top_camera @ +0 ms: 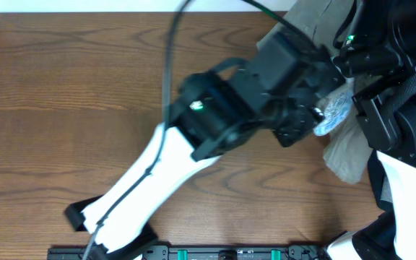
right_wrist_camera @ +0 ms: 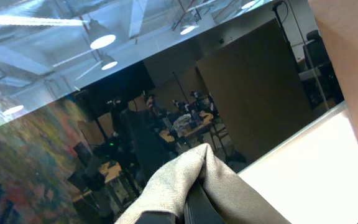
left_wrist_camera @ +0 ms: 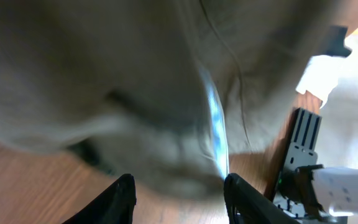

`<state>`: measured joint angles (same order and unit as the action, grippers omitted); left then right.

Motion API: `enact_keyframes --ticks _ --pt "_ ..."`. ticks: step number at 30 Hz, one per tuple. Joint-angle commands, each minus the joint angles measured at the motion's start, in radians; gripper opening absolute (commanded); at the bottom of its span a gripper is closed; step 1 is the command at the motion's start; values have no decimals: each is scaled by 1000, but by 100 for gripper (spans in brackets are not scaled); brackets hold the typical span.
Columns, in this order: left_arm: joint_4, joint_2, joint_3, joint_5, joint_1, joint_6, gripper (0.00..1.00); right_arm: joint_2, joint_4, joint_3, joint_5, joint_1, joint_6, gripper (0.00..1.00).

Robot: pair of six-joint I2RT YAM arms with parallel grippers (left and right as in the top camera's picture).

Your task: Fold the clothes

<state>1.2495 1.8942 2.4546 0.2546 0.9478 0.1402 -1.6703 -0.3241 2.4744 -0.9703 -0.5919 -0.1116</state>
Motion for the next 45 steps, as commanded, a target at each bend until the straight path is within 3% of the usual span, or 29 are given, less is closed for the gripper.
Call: enact_keyframes --ticks 1,10,12,14,19,27,35,39,45 --pt "-6 54 3 -24 29 24 49 21 16 20 5 -12 50 2" --pt "-2 113 3 -118 108 24 48 21 44 20 5 -14 78 1" --pt "5 124 3 -127 114 23 39 21 57 20 3 -21 109 1" --pt "18 122 4 -198 119 15 21 21 79 20 -19 -31 156 2" --pt "51 80 4 -332 119 -5 6 21 89 20 -68 -33 233 2" --pt "118 -83 4 -593 118 -29 6 22 52 20 -226 -33 363 2" --pt "154 -282 4 -836 90 -37 6 27 -61 20 -241 -45 363 2" --pt "154 -349 4 -896 55 -36 6 34 -130 20 -143 -109 310 2" --pt "153 -406 4 -916 -13 -36 6 106 -433 20 400 -193 -46 1"
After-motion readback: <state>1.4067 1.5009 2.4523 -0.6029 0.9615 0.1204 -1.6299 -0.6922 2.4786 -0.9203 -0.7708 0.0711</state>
